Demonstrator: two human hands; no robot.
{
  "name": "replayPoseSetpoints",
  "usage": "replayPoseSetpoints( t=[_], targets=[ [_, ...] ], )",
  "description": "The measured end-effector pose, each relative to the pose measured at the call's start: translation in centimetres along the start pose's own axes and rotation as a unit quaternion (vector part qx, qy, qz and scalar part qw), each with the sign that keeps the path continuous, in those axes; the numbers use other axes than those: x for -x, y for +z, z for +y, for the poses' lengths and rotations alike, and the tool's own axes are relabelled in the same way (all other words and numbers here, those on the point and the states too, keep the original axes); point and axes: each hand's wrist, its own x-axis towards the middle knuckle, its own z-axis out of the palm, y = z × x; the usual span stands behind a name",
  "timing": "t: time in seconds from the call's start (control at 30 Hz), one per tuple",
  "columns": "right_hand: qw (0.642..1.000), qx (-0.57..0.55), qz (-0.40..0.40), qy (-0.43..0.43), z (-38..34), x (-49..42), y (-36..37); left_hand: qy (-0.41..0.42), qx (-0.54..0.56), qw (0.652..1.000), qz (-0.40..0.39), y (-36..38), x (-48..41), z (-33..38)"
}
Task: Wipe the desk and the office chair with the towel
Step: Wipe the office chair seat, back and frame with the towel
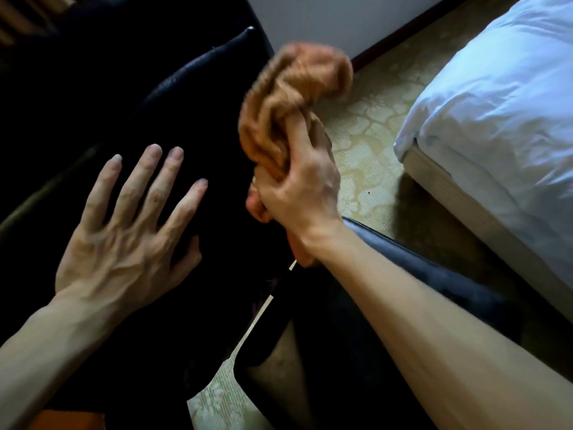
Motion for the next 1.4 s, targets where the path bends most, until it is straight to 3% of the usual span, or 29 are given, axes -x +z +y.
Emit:
replayPoseSetpoints(
  t=[0.2,0.27,0.37,0.4,0.43,0.47,0.53,0.6,0.67,0.83,0.97,1.03,1.1,1.17,1.3,1.4],
  targets=[
    [0.993,0.111,-0.045,-0.021,1.7,1.9,1.9,-0.012,0.007,1.0,0.001,0.6,0.2,-0.2],
    [0.984,0.138,-0.113,-0.01,3.3,5.3,1.9,-0.009,0.004,1.0,0.0,0.4,0.1,-0.1],
    [0.937,0.165,-0.257,-0.168,5.4,10.4,0.2,-0.007,-0.015,1.0,-0.018,-0.4,0.1,-0.3],
    [0.918,0.162,-0.301,-0.199,6.3,11.3,-0.9,-0.005,-0.02,0.999,-0.024,-0.6,0.0,-0.2],
    [0.918,0.15,-0.322,-0.178,6.8,11.7,-1.8,-0.003,-0.02,0.999,-0.03,-0.9,-0.1,-0.2],
    [0.934,0.139,-0.308,-0.114,6.9,11.7,-2.4,-0.002,-0.017,0.999,-0.036,-1.1,-0.1,-0.1],
    [0.983,0.067,-0.16,0.06,6.8,10.1,-2.6,0.0,-0.014,0.999,-0.046,-1.3,-0.2,0.0],
    [0.985,-0.022,0.001,0.172,6.4,6.6,-2.1,0.002,-0.012,0.999,-0.047,-1.3,-0.3,0.1],
    [0.977,-0.062,0.039,0.201,5.4,3.6,-1.0,0.006,-0.01,0.999,-0.044,-1.2,-0.2,0.1],
    [0.977,0.073,-0.064,0.193,0.4,7.7,2.2,0.003,0.0,0.999,-0.043,-1.3,-0.2,0.0],
    [0.973,0.169,-0.147,0.045,-4.2,19.5,4.0,0.008,0.01,0.999,-0.047,-1.6,-0.2,-0.1],
    [0.961,0.074,-0.264,0.025,-5.8,25.1,4.2,0.008,0.016,0.999,-0.051,-1.8,-0.1,0.0],
    [0.934,-0.06,-0.347,0.063,-6.2,28.1,3.5,0.011,0.025,0.998,-0.05,-2.0,0.0,0.0],
    [0.938,-0.141,-0.291,0.126,-5.2,28.5,2.6,0.021,0.041,0.998,-0.036,-2.0,0.0,0.0],
    [0.959,-0.18,-0.02,0.216,-3.3,23.3,1.4,0.078,0.106,0.99,-0.045,-2.6,2.4,0.1],
    [0.956,-0.125,0.006,0.264,-2.1,17.3,1.5,0.126,0.128,0.979,-0.092,-3.7,6.8,0.8]
  ],
)
